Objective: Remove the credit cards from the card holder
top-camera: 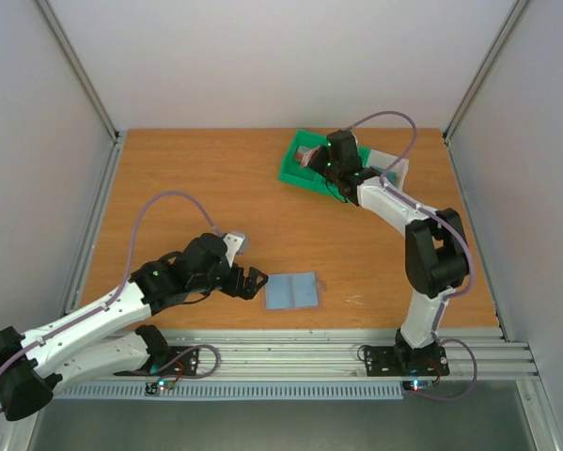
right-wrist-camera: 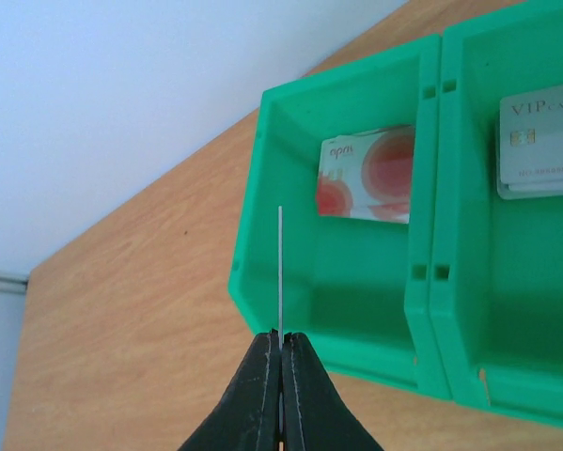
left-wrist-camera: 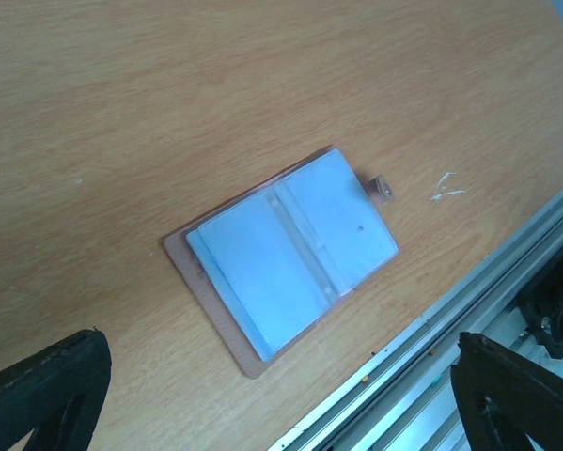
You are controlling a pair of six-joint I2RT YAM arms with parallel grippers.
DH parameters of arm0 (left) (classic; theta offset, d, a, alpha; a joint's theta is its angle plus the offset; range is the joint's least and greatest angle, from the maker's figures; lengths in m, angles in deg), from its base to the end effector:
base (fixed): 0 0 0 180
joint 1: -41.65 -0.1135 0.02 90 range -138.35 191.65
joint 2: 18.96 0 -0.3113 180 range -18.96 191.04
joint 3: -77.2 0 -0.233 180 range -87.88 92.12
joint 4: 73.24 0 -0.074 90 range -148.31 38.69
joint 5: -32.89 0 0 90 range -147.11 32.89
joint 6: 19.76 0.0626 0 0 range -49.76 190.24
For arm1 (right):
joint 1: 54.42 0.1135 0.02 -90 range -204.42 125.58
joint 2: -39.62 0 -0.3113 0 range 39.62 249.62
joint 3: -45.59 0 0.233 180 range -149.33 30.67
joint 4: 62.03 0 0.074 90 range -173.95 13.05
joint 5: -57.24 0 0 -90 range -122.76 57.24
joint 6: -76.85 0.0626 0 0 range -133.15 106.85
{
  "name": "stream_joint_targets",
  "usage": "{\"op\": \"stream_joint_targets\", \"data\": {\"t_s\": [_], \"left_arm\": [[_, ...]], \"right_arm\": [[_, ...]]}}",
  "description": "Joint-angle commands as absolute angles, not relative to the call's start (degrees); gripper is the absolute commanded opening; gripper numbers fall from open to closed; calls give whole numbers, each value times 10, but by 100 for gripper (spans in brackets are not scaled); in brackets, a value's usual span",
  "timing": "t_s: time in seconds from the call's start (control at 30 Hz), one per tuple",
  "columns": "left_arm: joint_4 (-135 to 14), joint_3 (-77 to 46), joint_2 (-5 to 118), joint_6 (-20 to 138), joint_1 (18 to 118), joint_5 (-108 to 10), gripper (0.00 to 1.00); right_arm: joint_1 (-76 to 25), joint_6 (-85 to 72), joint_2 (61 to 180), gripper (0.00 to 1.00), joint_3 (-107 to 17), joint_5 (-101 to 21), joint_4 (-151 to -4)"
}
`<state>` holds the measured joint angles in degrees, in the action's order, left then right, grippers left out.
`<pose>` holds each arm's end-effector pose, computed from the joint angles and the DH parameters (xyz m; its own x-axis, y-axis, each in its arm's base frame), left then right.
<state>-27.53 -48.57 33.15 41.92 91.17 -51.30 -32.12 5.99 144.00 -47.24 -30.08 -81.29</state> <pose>0.0993 -0.1261 0.2738 -0.7756 0.1817 -0.6045 0.4957 0.7682 -0.4050 0.4108 0.1653 0.2985 -0.5598 0.1244 -0.8192 -0.1676 0.9512 0.2590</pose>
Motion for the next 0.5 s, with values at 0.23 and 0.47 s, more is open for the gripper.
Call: {"op": "stream_joint_targets", "data": {"t_s": [0.23, 0.47], "left_arm": [[-296, -493, 321, 420, 912, -497, 99], [-294, -495, 314, 410, 912, -487, 99]], "right_arm": [[-347, 57, 1584, 1, -636, -312, -831], [-347, 77, 1647, 1, -708, -291, -877]]}}
